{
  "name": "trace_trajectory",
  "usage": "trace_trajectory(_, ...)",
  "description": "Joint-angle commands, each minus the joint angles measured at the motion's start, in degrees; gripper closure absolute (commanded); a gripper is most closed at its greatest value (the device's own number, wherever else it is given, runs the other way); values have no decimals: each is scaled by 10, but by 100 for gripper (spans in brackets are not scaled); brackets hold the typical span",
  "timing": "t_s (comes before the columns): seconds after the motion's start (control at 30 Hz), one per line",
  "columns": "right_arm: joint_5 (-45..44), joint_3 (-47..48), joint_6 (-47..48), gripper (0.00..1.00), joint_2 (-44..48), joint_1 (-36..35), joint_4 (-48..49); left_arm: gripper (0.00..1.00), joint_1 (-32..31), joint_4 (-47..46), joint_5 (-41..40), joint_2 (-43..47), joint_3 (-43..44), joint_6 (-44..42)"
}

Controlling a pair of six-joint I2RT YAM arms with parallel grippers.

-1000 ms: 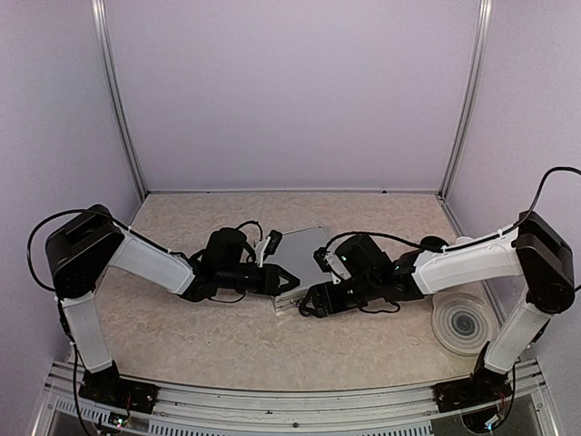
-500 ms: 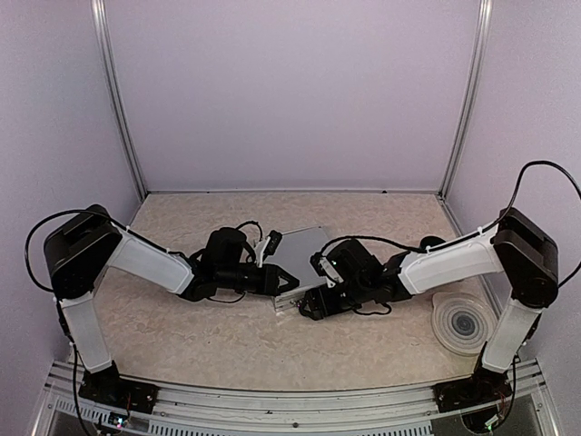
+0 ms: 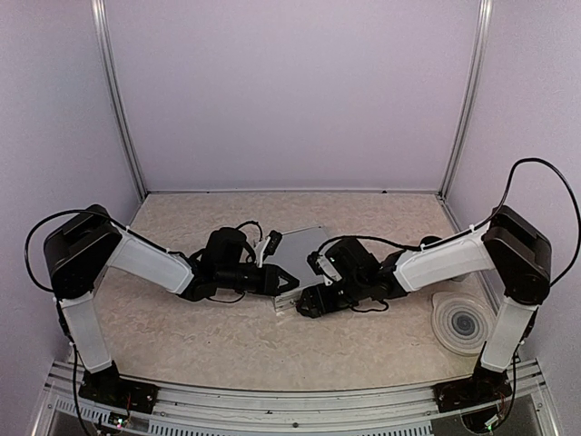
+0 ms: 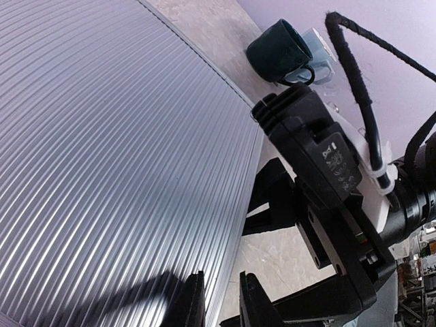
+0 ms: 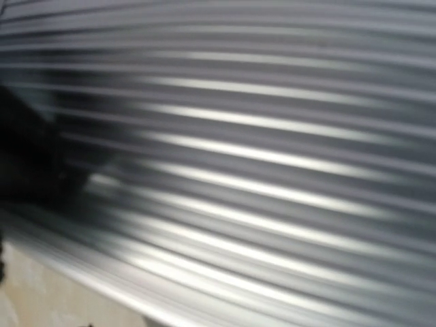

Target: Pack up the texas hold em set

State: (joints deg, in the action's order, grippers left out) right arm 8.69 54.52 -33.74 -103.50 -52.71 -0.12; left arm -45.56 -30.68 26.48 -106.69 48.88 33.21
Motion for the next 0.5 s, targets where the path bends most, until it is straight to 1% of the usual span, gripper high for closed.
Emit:
trace_trajectory(0.0, 57, -9, -10, 22, 23, 6, 46, 81, 0, 25, 6, 12, 3, -8)
trace_trajectory(0.17, 78, -22, -21, 22, 55, 14, 70, 81, 0, 29, 6, 12, 7, -9)
trace_trajectory(0.4, 102, -32, -34, 22, 50, 22, 102, 81, -1, 33, 7, 9, 14, -9)
trace_trajectory(0.47, 98, -29, -31, 22, 47, 23, 96, 81, -1, 36, 6, 9, 15, -11)
